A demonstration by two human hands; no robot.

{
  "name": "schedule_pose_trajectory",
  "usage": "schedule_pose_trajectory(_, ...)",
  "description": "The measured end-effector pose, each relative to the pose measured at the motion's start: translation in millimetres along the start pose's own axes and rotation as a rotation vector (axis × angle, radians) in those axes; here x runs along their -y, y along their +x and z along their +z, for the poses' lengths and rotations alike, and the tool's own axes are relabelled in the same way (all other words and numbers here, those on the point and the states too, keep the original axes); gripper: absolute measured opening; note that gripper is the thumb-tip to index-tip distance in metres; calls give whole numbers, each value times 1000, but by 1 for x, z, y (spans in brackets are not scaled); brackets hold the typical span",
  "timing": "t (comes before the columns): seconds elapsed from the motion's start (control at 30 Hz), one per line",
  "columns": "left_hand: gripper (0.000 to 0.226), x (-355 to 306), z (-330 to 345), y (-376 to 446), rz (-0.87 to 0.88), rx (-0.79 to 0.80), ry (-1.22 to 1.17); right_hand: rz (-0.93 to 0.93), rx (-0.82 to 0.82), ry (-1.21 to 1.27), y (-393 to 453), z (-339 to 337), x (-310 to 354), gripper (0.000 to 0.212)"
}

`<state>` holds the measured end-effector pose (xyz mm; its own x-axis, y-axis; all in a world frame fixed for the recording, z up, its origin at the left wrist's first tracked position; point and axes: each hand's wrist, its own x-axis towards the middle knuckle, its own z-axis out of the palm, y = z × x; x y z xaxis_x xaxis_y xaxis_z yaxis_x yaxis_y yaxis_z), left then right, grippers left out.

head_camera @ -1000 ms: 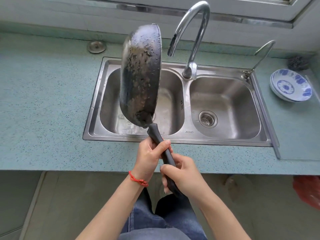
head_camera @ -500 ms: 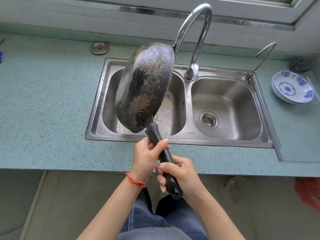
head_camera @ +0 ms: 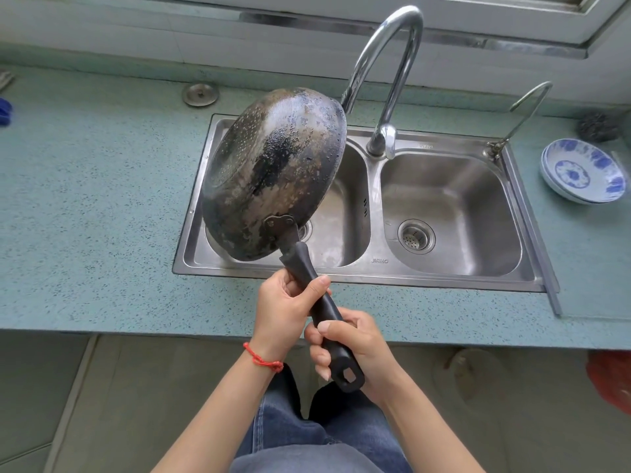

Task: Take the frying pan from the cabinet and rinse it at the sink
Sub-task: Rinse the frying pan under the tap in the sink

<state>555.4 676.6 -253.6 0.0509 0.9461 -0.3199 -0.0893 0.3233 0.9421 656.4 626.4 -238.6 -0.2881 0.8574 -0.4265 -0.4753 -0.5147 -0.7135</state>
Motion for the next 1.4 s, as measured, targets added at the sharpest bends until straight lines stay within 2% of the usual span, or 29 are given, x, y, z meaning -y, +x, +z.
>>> schedule_pose_trajectory(0.4, 12, 3, -1, 0, -15, 4, 7, -3, -25, -77, -1, -2, 0, 26)
schedule_pose_trajectory(0.77, 9, -3, -1, -1, -30, 84, -35, -27, -134, -393, -4, -3, 6, 6)
schedule_pose_trajectory(0.97, 17, -2, 0, -1, -70, 104, -52, -64, -188, -469, -5, -2, 6, 17)
schedule_pose_trajectory(1.17, 14, 0, 6, 1, -121, 105, -92, -99, -242, -583, -9, -3, 8, 27)
schedule_pose_trajectory(1.3, 12, -3, 13, 2, -151, 60, -103, -141, -291, -653, -11, -5, 7, 17)
schedule_pose_trajectory(1.4, 12, -4, 16, 4, -157, 65, -81, -175, -318, -673, -13, -6, 9, 17)
